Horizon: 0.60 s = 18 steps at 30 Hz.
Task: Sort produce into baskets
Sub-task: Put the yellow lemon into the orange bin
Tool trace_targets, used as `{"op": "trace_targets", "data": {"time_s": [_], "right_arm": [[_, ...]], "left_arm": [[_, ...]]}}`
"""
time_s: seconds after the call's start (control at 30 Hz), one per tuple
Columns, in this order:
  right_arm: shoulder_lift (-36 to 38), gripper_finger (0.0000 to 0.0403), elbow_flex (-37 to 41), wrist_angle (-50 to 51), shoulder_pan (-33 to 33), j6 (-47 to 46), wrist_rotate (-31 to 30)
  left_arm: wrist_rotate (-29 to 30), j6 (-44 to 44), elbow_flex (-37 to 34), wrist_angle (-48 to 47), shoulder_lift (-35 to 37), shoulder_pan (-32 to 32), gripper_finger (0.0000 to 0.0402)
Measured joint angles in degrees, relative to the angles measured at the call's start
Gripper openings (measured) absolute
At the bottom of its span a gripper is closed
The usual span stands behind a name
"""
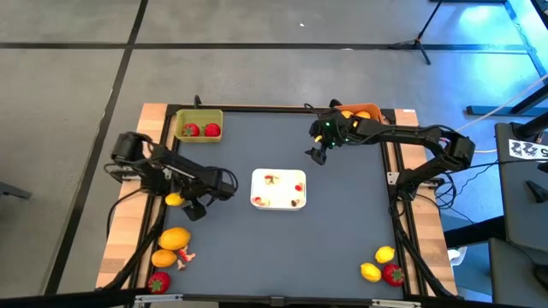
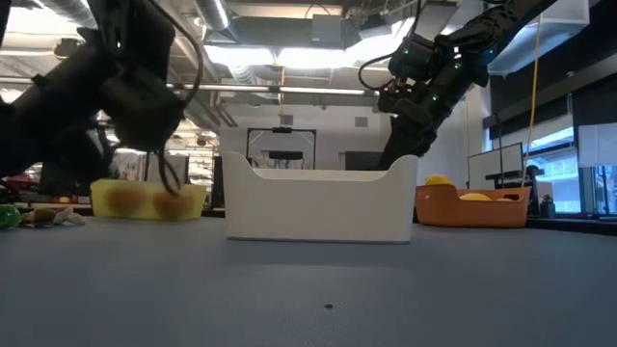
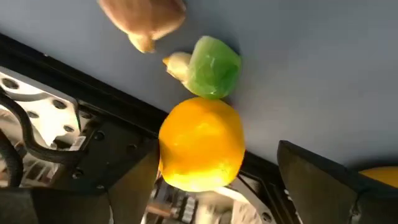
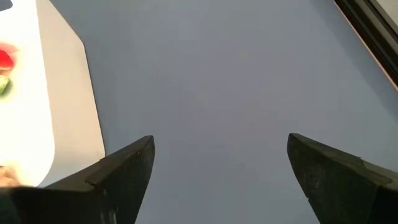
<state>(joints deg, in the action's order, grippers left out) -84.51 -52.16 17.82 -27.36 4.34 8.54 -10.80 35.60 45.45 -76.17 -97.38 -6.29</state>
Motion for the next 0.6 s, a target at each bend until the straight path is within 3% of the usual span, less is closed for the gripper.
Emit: {"op": "trace_targets", "data": {"time_s": [0.23,0.6], "right_arm": [[0.0,0.0363,0.0,-0.52,-0.02,0.0,-0.07],[0.0,0.0363,0.0,-0.55,0.0,0.02,-0.09]], "left_arm": [[-0.69,-4.06,0.02,-0.91,-5.24,-0.08,0.0307],[0.99,-7.06,-0.08,-4.06,-5.64,-0.08,0.0171]]}}
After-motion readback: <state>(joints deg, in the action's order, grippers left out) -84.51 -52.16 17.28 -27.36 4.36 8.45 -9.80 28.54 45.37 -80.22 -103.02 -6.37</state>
